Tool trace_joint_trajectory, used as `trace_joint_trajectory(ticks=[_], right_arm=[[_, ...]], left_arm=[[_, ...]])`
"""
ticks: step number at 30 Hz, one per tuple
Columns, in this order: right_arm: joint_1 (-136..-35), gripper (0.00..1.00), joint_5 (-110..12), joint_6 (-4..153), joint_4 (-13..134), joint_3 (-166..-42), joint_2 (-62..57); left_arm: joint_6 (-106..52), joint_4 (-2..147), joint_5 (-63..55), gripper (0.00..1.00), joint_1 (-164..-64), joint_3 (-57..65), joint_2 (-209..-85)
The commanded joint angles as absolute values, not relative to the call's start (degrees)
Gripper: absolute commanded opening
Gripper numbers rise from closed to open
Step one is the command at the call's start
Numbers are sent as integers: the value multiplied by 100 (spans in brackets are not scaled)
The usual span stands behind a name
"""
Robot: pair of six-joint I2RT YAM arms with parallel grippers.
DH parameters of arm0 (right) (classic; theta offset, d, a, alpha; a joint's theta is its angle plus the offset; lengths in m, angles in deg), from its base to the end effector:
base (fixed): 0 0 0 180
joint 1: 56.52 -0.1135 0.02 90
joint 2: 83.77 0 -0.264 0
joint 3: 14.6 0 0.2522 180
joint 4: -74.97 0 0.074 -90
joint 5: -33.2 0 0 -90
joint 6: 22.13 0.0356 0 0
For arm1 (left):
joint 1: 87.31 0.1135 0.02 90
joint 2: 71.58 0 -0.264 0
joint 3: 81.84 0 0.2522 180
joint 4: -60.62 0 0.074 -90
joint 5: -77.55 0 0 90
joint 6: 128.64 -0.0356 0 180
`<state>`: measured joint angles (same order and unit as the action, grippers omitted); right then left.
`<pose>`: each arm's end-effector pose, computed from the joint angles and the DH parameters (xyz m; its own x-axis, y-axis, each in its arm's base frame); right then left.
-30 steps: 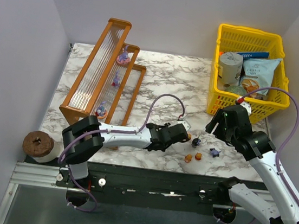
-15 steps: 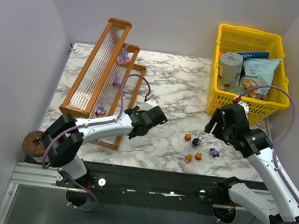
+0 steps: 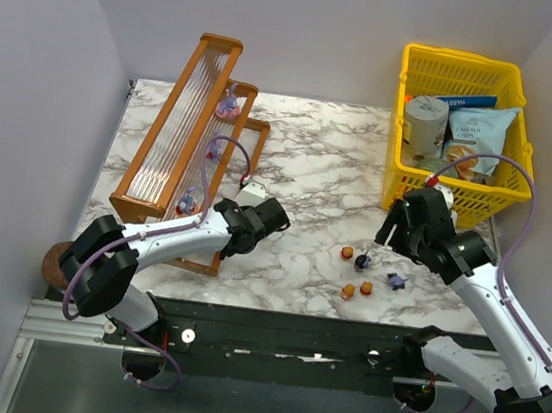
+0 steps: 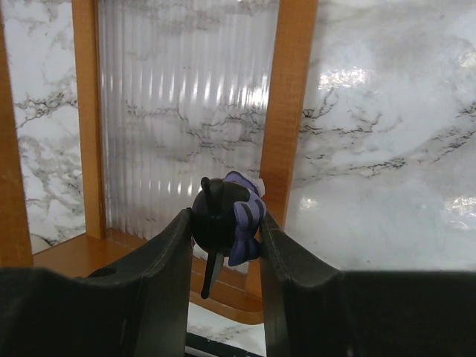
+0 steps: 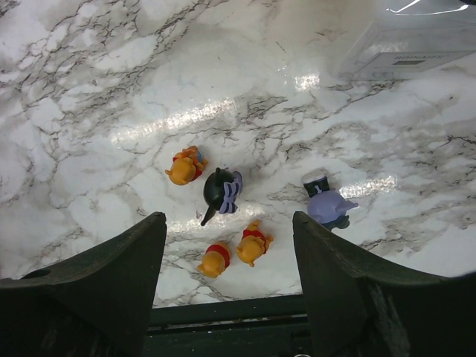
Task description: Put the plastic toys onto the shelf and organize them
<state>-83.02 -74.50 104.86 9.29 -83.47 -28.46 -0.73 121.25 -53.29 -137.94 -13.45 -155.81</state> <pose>0.1670 0.0712 0.3045 -0.7194 0.2818 -0.6348 0.2189 0.9594 0.1778 0.1827 -0.1860 0.2092 -0.7863 0.2255 -0.5752 0.0059 0.9337 0.3579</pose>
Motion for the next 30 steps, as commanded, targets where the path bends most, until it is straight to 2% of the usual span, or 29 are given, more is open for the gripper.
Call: trace_joint_trajectory(ticks=[1,20,30], right_arm=[[-8271,77,-7421,10390,1058,-8540,-2769],[-8262,77,-7464,10417,1102,-8610,-2594],[-8262,77,-7464,10425,1102,-8610,-2576]], left_arm=[[240,12202,-5736,27,-13688,-1394,-15402],[73,11789,-5359,29,-13407,-1781,-15306],[-111,11411,-4972,34,-13249,-2062,-15033]])
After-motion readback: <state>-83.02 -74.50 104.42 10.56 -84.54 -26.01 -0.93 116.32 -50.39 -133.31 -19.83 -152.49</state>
